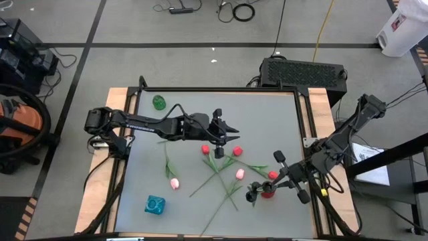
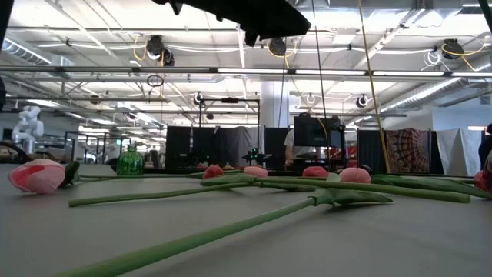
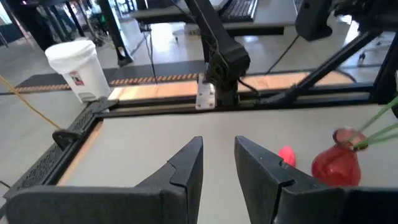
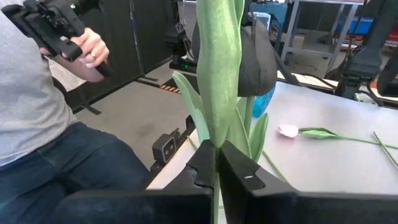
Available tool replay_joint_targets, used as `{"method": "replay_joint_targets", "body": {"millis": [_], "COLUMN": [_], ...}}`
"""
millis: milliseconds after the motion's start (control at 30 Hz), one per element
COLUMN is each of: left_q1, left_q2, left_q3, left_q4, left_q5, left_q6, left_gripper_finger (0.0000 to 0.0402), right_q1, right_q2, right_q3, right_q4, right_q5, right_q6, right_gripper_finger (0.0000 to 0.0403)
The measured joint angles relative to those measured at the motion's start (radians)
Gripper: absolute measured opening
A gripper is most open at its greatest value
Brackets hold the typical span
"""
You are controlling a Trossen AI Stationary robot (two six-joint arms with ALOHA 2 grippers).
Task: Sort flowers into vase by color
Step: Put the black flower into the red vase
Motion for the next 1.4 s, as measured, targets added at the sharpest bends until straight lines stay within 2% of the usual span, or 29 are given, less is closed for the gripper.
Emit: {"method": "replay_joint_targets", "body": {"millis": [233,467,567,1033,1400], "left_q1": [-0.009,-0.024,-0.026,-0.025,-0.025], "left_q2": [0.000,0.000,0.000,0.000,0.000], "left_q3": [0.000,0.000,0.000,0.000,0.000], "left_q4": [-0.089,-0.169,-0.175,-0.169,-0.169], "left_q5": [0.164,0.430,0.501,0.468,0.463], "left_q6": [-0.005,0.061,0.072,0.072,0.072], "left_gripper_finger": [0.0100,0.0100,0.0100,0.0100,0.0100], "right_q1": [0.000,0.000,0.000,0.000,0.000], "right_q2": [0.000,0.000,0.000,0.000,-0.001], "right_q3": [0.000,0.000,0.000,0.000,0.000], "right_q4": [-0.001,-0.002,-0.002,-0.002,0.052], "right_q5": [0.000,-0.001,-0.001,-0.005,0.000], "right_q6": [0.000,0.000,0.000,0.000,-0.011], "right_gripper_finger": [0.0000,0.0000,0.0000,0.0003,0.0063]}}
